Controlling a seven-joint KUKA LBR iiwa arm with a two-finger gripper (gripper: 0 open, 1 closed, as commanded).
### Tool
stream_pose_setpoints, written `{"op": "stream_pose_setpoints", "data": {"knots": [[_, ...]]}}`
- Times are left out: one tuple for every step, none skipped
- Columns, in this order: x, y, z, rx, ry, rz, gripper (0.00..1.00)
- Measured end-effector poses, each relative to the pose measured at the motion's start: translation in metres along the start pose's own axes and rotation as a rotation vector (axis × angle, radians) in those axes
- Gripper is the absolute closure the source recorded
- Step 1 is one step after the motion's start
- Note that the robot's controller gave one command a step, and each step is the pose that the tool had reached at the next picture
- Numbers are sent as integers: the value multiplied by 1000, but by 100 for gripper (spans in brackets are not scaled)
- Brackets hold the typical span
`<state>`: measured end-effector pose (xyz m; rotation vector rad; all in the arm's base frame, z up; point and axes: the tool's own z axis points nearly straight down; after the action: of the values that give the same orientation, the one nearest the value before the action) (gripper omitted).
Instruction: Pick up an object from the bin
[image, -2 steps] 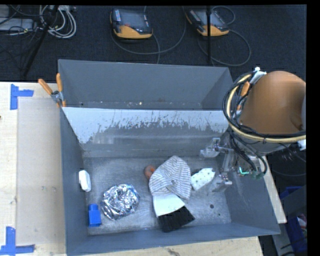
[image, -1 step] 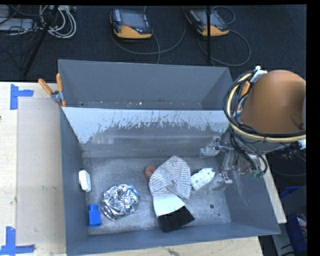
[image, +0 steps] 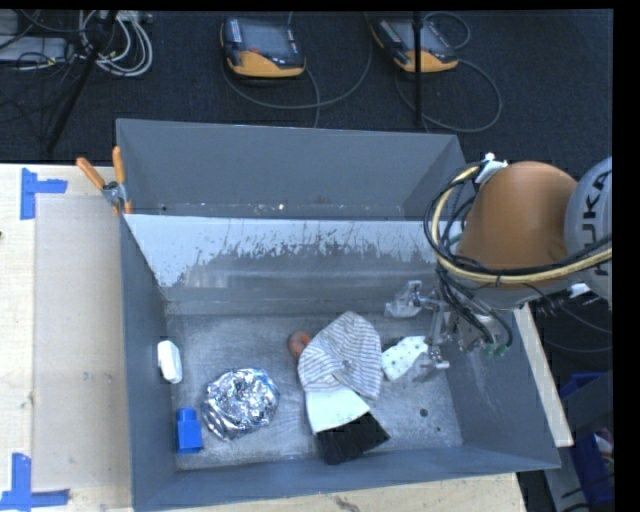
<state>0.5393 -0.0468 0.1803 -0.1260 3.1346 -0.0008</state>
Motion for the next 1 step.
{"op": "stream_pose_setpoints", "data": {"knots": [[-28,-31,22,-2,6,-131,0]]}}
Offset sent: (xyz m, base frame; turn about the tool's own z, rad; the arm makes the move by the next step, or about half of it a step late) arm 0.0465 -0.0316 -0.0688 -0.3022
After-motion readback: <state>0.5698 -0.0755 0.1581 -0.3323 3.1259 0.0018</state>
